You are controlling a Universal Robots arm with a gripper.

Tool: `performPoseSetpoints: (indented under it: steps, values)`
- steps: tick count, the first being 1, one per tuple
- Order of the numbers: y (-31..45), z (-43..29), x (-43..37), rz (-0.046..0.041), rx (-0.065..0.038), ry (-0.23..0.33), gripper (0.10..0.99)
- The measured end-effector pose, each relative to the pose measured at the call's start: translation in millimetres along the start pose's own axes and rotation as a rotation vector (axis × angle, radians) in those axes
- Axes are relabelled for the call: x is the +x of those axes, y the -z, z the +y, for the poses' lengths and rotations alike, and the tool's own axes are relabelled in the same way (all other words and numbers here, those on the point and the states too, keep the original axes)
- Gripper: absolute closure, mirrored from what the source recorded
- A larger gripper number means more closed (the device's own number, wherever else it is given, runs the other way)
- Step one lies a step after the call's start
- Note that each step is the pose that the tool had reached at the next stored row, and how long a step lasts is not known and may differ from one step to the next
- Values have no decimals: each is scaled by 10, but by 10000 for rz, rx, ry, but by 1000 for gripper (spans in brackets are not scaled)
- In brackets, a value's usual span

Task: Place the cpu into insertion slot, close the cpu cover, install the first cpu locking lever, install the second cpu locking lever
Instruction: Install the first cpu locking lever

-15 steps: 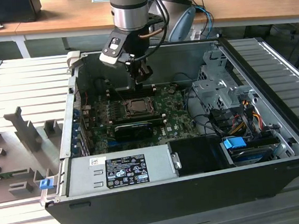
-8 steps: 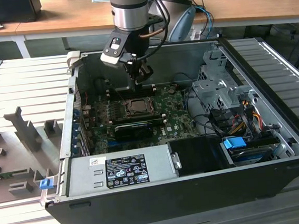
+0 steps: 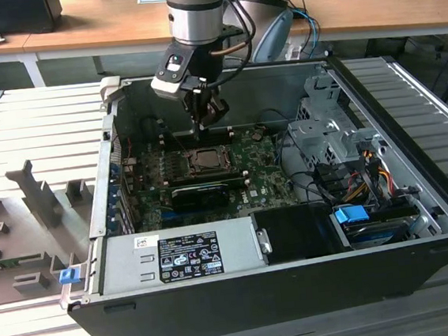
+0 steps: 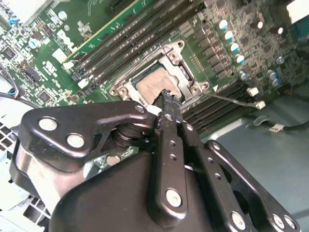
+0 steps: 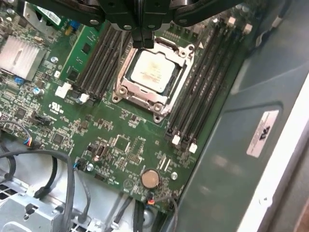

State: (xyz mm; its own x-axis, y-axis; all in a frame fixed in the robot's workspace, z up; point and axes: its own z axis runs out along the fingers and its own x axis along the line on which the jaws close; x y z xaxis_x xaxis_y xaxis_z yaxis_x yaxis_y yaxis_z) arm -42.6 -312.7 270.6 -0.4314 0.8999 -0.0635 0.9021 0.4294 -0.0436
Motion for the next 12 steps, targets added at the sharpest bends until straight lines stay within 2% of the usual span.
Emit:
performPoseSetpoints:
  steps: [1,3,5,7,8,9,10,11,12]
  values:
    - [0,0,0,-19,45,51,980]
    - [-2,0,0,-38,221,303,980]
    - [-4,1,0,-13,355,666,980]
    - [-4,1,-1,7,427,887,980]
    - [-5,1,0,14,423,902,980]
    - [-6,0,-4,61,397,906,980]
    - [-6,-1,-5,294,253,920,980]
    - [-6,-1,-5,457,115,979,980]
    - [-5,-1,-5,478,-12,1076,980]
